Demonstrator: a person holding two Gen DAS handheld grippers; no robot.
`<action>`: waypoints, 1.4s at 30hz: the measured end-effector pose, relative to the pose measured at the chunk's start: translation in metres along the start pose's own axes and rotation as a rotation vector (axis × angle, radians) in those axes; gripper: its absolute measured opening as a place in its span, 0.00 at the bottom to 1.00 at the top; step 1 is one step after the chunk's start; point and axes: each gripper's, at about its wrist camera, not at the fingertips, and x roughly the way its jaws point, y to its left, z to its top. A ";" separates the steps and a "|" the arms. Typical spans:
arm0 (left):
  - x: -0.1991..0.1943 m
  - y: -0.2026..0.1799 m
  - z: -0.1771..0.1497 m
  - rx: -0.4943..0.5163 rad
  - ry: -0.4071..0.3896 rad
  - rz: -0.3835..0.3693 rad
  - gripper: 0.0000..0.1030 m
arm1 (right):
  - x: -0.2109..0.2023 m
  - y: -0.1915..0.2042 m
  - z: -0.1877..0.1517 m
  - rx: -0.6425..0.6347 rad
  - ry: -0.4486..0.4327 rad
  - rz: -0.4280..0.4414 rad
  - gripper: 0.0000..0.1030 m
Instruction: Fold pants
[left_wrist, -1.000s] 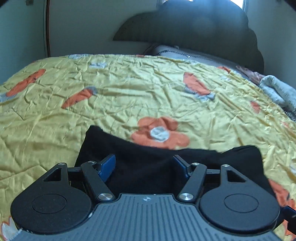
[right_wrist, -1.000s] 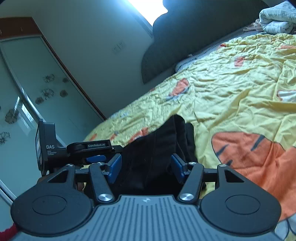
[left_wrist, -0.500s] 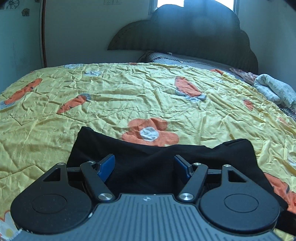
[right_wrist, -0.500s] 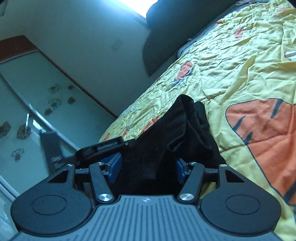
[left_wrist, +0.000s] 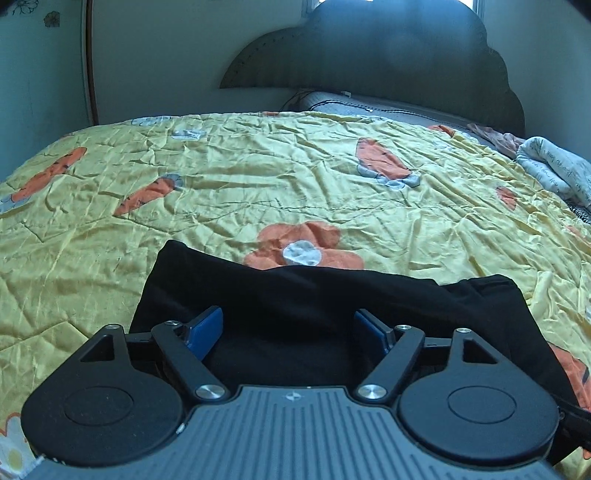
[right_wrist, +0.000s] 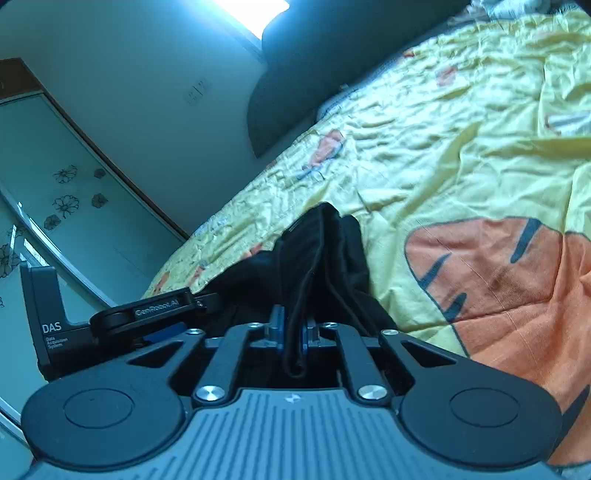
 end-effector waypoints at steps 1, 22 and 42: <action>-0.002 0.000 0.000 0.001 -0.001 0.001 0.78 | 0.000 -0.001 0.002 0.024 0.004 0.006 0.10; -0.026 -0.009 -0.022 0.095 -0.004 0.000 0.80 | 0.035 0.084 0.015 -0.581 -0.003 -0.262 0.30; -0.065 0.050 -0.025 0.102 -0.029 -0.088 0.85 | 0.012 0.036 0.040 -0.432 0.113 -0.118 0.80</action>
